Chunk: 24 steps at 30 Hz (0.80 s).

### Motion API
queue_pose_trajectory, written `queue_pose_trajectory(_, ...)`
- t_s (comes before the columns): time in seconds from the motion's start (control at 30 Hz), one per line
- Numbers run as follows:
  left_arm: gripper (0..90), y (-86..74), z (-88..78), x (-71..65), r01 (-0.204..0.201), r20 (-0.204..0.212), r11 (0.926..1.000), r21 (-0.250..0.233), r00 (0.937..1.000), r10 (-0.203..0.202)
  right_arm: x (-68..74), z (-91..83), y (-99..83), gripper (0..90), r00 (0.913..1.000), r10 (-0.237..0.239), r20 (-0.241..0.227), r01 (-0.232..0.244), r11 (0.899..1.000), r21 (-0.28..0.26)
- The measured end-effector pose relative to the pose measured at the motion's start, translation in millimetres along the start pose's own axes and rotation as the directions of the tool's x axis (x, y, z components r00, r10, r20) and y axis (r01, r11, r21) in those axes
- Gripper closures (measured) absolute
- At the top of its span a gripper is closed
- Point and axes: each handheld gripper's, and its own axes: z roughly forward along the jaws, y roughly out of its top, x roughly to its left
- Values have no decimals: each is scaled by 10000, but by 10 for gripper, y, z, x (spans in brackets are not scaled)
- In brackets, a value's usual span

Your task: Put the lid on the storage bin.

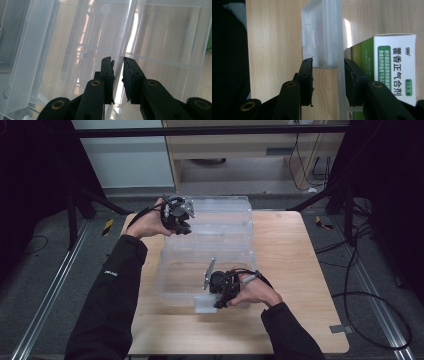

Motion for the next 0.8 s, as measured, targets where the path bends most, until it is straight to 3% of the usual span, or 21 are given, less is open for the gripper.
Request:
queue_pose_trajectory(0.3, 827, 77, -17, -29, -468, -13, 9975, 526, 9989, 469, 2, -1, -5, 626, 9998, 176, 21, -176, 9998, -52)
queue_pose_trajectory(0.47, 843, 110, -33, -46, -483, 107, 9965, 680, 9988, 476, -3, -3, -13, 627, 9998, 205, 10, -204, 9998, -85)
queue_pose_trajectory(0.63, 855, 180, -39, -103, -797, -29, 9901, 1154, 9967, 806, 1, -2, -13, 630, 9994, 332, 30, -332, 9994, -117)
queue_pose_trajectory(0.8, 864, 209, -64, -146, -955, -65, 9865, 1331, 9952, 972, 16, -4, -7, 631, 9991, 403, 97, -403, 9992, -7)
